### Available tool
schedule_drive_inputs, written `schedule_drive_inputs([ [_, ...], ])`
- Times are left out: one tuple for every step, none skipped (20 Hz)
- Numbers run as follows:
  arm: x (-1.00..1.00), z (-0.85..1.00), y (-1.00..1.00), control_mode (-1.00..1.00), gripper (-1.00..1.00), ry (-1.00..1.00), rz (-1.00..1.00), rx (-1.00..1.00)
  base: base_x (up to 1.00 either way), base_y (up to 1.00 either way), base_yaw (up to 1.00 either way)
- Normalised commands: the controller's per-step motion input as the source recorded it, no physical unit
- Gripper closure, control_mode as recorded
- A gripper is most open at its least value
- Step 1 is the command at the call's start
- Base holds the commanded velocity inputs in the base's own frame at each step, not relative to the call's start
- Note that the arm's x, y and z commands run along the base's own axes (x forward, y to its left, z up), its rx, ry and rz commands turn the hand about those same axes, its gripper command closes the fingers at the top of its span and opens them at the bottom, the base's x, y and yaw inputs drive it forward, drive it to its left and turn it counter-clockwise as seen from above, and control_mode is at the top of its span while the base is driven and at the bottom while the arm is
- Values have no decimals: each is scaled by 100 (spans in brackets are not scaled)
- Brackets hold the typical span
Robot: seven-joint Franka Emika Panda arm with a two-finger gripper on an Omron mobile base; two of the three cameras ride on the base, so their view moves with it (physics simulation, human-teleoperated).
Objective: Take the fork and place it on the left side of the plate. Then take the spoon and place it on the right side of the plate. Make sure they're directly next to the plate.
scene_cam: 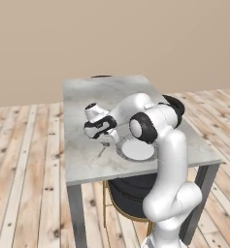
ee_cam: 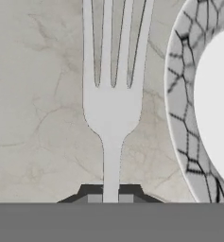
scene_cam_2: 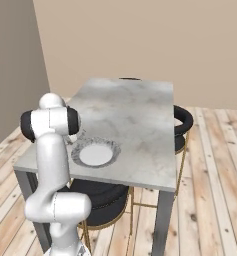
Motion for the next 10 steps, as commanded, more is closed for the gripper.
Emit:
schedule_drive_inputs([
  [0, -9, 5, -100, 100, -21, 1, 21, 0, 0, 0],
  [0, -8, 6, -100, 100, -19, 1, 19, 0, 0, 0],
  [0, -6, 2, -100, 100, -18, 1, 19, 0, 0, 0],
  [0, -4, 5, -100, 100, -18, 1, 17, 0, 0, 0],
  [0, -1, 7, -100, 100, -19, 2, 14, 0, 0, 0],
  [0, 0, 7, -100, 100, -20, 3, 11, 0, 0, 0],
  [-1, 0, 7, -100, 100, -18, 3, 11, 0, 0, 0],
  [-6, -1, 6, -100, 100, -17, 4, 10, 0, 0, 0],
  [-10, 0, 2, -100, 100, -15, 5, 10, 0, 0, 0],
  [-17, -4, 0, -100, 100, -13, 6, 10, 0, 0, 0],
])
